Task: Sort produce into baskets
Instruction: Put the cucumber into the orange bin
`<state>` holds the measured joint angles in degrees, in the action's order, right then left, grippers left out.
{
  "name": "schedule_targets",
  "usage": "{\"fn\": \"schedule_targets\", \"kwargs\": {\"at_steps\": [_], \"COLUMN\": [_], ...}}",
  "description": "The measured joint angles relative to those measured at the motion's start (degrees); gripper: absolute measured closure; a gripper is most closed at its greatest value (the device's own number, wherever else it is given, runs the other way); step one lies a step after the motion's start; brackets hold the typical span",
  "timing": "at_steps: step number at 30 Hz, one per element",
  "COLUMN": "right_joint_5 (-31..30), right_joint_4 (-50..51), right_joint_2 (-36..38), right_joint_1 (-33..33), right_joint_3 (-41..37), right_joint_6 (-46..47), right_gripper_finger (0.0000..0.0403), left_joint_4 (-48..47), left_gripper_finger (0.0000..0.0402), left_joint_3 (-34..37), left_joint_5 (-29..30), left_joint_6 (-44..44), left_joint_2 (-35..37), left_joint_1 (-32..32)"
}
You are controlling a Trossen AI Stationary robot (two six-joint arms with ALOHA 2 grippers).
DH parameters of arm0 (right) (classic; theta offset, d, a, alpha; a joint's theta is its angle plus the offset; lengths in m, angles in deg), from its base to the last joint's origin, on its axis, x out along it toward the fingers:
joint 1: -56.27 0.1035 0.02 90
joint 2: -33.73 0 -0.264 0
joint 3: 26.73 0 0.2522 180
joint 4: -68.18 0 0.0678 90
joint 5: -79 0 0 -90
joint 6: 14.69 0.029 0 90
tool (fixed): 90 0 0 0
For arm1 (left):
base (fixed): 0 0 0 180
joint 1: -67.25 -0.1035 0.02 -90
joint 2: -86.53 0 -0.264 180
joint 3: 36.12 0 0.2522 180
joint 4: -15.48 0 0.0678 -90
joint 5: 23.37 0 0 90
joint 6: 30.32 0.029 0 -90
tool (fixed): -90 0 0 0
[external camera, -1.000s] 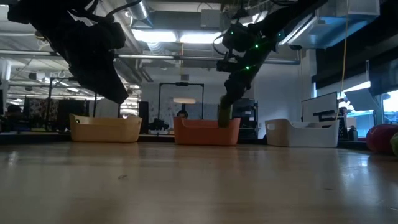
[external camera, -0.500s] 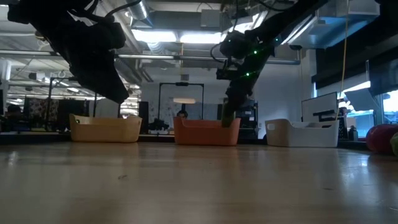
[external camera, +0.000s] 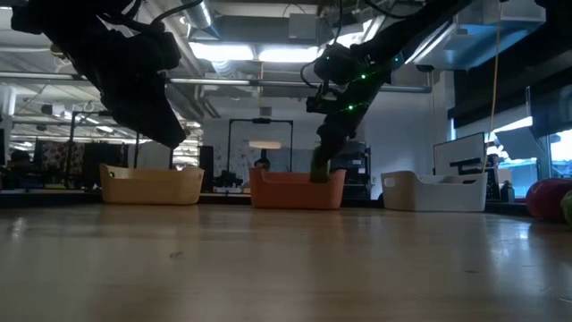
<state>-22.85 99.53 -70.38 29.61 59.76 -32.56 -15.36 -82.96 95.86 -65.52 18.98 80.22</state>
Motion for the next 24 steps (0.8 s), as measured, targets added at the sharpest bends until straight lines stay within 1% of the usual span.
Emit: {"fn": "schedule_targets", "kwargs": {"at_steps": [3,7,9,12,15,24], "right_joint_5": [0.1,0.3,1.3,3.7,4.9,6.9], "right_joint_4": [-0.3,-0.4,-0.7,-2.5,-4.8,-9.4], "right_joint_2": [-0.2,-0.4,-0.4,-0.4,-0.4,-0.4], "right_joint_1": [0.0,0.0,0.0,0.0,0.0,0.0], "right_joint_3": [0.0,0.0,0.0,-0.1,-0.1,-0.1], "right_joint_6": [0.7,1.3,1.3,1.4,2.4,3.1], "right_gripper_finger": [0.0235,0.0185,0.0163,0.0140,0.0131,0.0128], "left_joint_4": [0.1,0.1,0.1,0.1,0.1,0.1], "left_gripper_finger": [0.0153,0.0153,0.0153,0.0153,0.0153,0.0153], "left_joint_3": [0.0,0.0,0.0,0.0,0.0,0.0], "left_joint_5": [0.0,0.0,0.0,0.1,0.2,0.2], "left_joint_6": [0.0,0.0,0.0,0.0,0.0,0.1], "left_joint_2": [0.0,0.0,0.0,0.0,0.0,0.0], "left_joint_1": [0.0,0.0,0.0,0.0,0.0,0.0]}}
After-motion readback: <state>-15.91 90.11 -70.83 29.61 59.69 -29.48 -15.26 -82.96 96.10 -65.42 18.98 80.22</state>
